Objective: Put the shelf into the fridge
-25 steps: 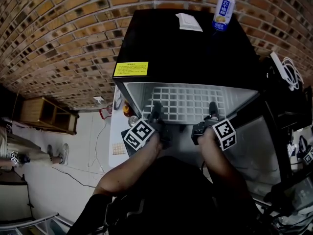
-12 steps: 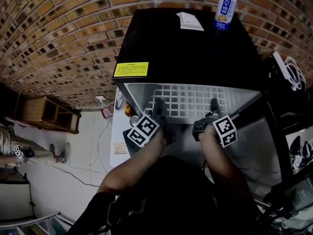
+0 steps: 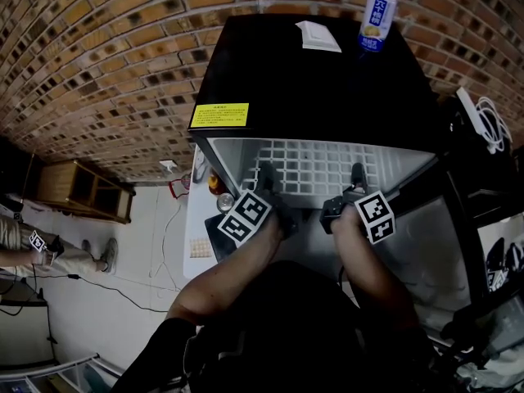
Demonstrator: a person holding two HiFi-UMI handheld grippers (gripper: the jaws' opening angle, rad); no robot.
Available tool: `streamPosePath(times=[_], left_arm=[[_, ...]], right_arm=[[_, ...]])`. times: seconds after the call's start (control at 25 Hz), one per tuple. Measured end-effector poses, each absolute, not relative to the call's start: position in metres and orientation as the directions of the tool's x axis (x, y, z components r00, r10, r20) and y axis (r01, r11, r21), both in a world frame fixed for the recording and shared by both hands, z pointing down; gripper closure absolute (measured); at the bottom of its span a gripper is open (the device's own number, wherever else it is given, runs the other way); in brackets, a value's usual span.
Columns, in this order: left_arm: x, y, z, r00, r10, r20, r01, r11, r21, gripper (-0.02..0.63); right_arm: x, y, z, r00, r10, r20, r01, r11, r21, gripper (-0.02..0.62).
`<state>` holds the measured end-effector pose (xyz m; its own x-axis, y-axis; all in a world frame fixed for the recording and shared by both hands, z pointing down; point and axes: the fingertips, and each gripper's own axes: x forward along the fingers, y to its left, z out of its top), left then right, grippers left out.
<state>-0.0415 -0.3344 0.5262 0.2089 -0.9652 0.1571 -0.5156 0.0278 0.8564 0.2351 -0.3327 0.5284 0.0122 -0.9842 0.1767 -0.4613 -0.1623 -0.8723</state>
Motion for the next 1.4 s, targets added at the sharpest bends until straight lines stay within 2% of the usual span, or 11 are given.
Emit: streamPosePath(times=[0.64,1.4], left_arm=[[-0.042,-0.349,0.528,0.205,-0.964,0.169,-0.494,0.047,0.868,0.511],[-0.042,-0.369,0.526,0.135,-0.98,0.149,-0.577,0.045,0.815,0.501]], right_arm=[[0.234,-0.345,0.532,0.002,-0.978,0.207,-0.419,-0.189,-0.888,0.468],[0.236,-0.366,0.531,0.013,-0.983,0.182,-0.444,-0.169,-0.88,0.468]])
